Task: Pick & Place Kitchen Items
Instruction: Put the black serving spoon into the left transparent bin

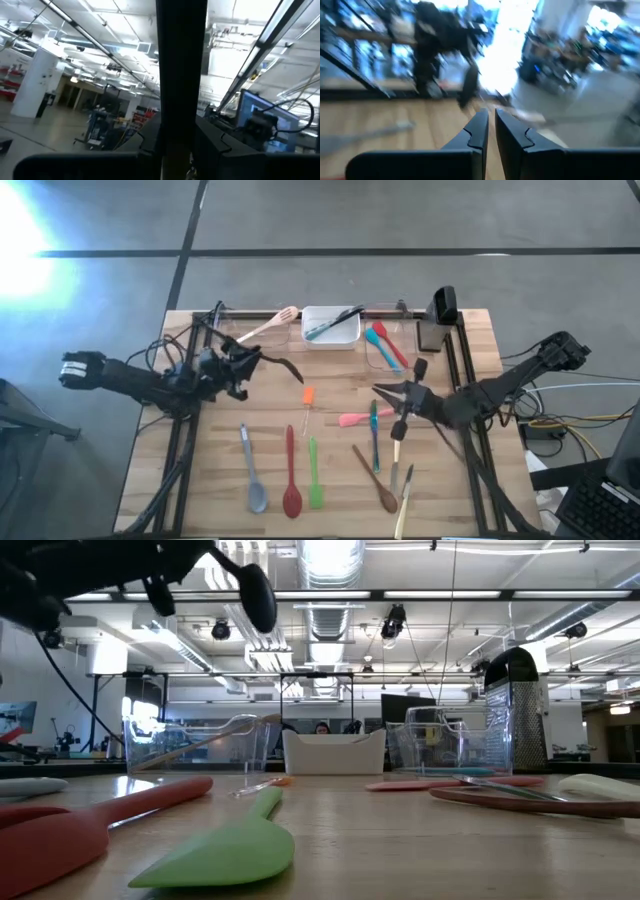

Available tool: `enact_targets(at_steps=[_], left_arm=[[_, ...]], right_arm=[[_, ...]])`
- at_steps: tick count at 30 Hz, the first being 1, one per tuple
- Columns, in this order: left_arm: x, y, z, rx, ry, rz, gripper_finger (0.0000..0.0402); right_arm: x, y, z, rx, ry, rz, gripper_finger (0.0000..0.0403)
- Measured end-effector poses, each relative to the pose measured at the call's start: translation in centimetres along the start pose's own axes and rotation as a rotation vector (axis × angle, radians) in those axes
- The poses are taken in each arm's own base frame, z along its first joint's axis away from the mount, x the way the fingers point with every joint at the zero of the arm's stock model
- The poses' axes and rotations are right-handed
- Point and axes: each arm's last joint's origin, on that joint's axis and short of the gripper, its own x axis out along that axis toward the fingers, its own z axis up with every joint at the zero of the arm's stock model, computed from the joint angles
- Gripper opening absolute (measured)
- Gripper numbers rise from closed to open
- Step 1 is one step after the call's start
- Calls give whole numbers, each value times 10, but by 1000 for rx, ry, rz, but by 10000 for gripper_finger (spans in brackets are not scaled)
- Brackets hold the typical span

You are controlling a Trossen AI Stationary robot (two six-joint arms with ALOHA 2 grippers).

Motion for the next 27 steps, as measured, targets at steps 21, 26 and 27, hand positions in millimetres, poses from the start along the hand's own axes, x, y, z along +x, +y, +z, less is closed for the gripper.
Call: enact_targets(at_steps=[21, 26, 27], left_arm=[[114, -27, -22, 115, 52, 105, 74], [127, -32, -24, 99, 43, 72, 74], [130, -34, -24, 95, 41, 61, 74]], right_arm=[[53, -31, 29, -94, -56, 5, 136], [69, -31, 36, -118, -51, -26, 176], [72, -31, 34, -129, -32, -33, 182]])
